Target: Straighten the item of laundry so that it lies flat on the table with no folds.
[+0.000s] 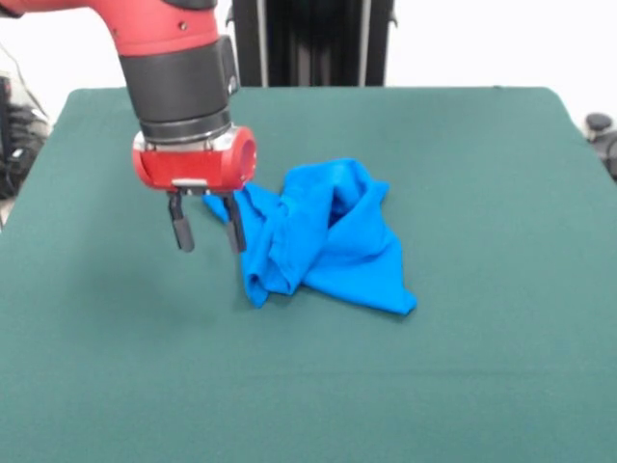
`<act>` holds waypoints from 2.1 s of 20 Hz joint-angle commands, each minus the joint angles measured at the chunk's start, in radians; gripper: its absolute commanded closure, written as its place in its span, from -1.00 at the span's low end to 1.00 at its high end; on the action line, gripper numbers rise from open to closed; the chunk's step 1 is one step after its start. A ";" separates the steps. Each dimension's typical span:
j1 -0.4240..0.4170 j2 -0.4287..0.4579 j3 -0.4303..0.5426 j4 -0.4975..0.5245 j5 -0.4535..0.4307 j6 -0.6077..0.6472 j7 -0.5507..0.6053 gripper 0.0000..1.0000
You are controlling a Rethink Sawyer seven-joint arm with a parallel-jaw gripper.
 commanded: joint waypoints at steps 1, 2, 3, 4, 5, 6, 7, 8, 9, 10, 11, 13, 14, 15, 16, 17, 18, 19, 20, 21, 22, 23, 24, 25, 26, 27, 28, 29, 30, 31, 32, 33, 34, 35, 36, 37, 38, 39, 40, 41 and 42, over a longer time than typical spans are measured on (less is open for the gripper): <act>0.040 0.074 0.100 -0.030 -0.089 0.043 -0.215 -1.00; 0.040 0.074 0.101 -0.029 -0.092 0.041 -0.210 -1.00; 0.040 0.074 0.103 -0.028 -0.096 0.041 -0.205 -1.00; 0.040 0.070 0.105 -0.027 -0.098 0.044 -0.201 -1.00; 0.040 0.069 0.106 -0.026 -0.100 0.046 -0.197 -1.00; 0.040 0.069 0.108 -0.026 -0.103 0.047 -0.195 -1.00; 0.040 0.069 0.110 -0.025 -0.105 0.047 -0.193 -1.00; 0.039 0.070 0.112 -0.024 -0.106 0.046 -0.190 -1.00; 0.039 0.070 0.114 -0.023 -0.108 0.046 -0.187 -1.00; 0.039 0.070 0.115 -0.021 -0.111 0.044 -0.183 -1.00; 0.038 0.070 0.117 -0.021 -0.112 0.046 -0.182 -1.00; 0.035 0.072 0.122 -0.020 -0.115 0.049 -0.183 -1.00; 0.034 0.071 0.125 -0.020 -0.117 0.051 -0.184 -1.00; 0.033 0.070 0.126 -0.019 -0.117 0.053 -0.184 -1.00; 0.032 0.069 0.128 -0.019 -0.118 0.055 -0.184 -1.00; 0.031 0.068 0.130 -0.017 -0.117 0.057 -0.184 -1.00; 0.032 0.065 0.130 -0.015 -0.118 0.057 -0.181 -1.00; 0.032 0.063 0.131 -0.013 -0.118 0.058 -0.180 -1.00; 0.031 0.063 0.131 -0.010 -0.120 0.055 -0.178 -1.00; 0.030 0.064 0.132 -0.009 -0.120 0.055 -0.179 -1.00; 0.029 0.065 0.132 -0.008 -0.121 0.054 -0.179 -1.00; 0.029 0.063 0.133 -0.007 -0.121 0.055 -0.179 -1.00; 0.028 0.062 0.133 -0.005 -0.121 0.056 -0.178 -1.00; 0.027 0.060 0.134 -0.003 -0.120 0.057 -0.178 -1.00; 0.027 0.058 0.135 -0.001 -0.120 0.059 -0.178 -1.00; 0.027 0.057 0.135 0.001 -0.120 0.058 -0.176 -1.00; 0.028 0.056 0.135 0.000 -0.120 0.058 -0.174 -1.00; 0.029 0.058 0.135 -0.002 -0.122 0.058 -0.173 -1.00; 0.029 0.059 0.135 -0.004 -0.123 0.059 -0.173 -1.00; 0.029 0.060 0.136 -0.004 -0.124 0.060 -0.173 -1.00; 0.025 0.058 0.139 0.001 -0.122 0.066 -0.176 -1.00; 0.022 0.049 0.142 0.012 -0.118 0.071 -0.175 -1.00; 0.020 0.041 0.145 0.023 -0.114 0.076 -0.173 -1.00; 0.020 0.031 0.145 0.033 -0.112 0.079 -0.168 -1.00; 0.022 0.022 0.144 0.040 -0.110 0.081 -0.162 -1.00; 0.026 0.017 0.143 0.045 -0.108 0.081 -0.155 -1.00; 0.031 0.013 0.142 0.048 -0.106 0.081 -0.147 -1.00; 0.036 0.012 0.139 0.050 -0.106 0.076 -0.138 -1.00; 0.042 0.011 0.137 0.052 -0.106 0.071 -0.129 -1.00; 0.046 0.012 0.135 0.053 -0.106 0.067 -0.122 -1.00; 0.048 0.011 0.133 0.056 -0.109 0.060 -0.118 -1.00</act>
